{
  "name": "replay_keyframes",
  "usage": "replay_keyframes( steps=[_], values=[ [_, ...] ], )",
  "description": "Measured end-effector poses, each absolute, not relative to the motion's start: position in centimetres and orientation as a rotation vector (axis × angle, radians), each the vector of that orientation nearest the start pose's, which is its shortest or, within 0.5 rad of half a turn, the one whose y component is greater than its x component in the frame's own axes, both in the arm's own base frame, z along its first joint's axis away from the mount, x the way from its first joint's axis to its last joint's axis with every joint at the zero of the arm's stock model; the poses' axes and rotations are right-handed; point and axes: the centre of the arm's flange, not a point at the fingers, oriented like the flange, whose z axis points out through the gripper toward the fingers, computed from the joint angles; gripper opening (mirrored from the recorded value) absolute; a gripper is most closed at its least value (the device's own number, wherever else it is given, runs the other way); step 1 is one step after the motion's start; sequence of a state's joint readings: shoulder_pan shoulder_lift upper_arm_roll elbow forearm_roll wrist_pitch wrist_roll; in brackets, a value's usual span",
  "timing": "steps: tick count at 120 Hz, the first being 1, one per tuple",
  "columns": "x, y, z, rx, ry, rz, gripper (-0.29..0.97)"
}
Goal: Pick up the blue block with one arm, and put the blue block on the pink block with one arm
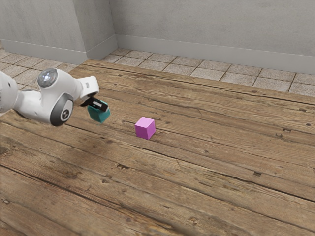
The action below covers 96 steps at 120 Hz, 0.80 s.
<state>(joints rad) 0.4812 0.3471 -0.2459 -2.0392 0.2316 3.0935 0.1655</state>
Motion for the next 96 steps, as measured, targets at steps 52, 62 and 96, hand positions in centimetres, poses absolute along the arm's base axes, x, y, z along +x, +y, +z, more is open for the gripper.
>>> replay_keyframes(
  steps=[52, 62, 96],
  values=[
    [70.6, 6.7, 38.6, -2.847, 0.243, -1.105, 0.29],
    [70.9, 6.7, 37.8, -2.876, 0.21, -1.096, 0.28],
    [72.1, 5.2, 36.2, -2.949, 0.127, -1.107, 0.28]
  ],
)
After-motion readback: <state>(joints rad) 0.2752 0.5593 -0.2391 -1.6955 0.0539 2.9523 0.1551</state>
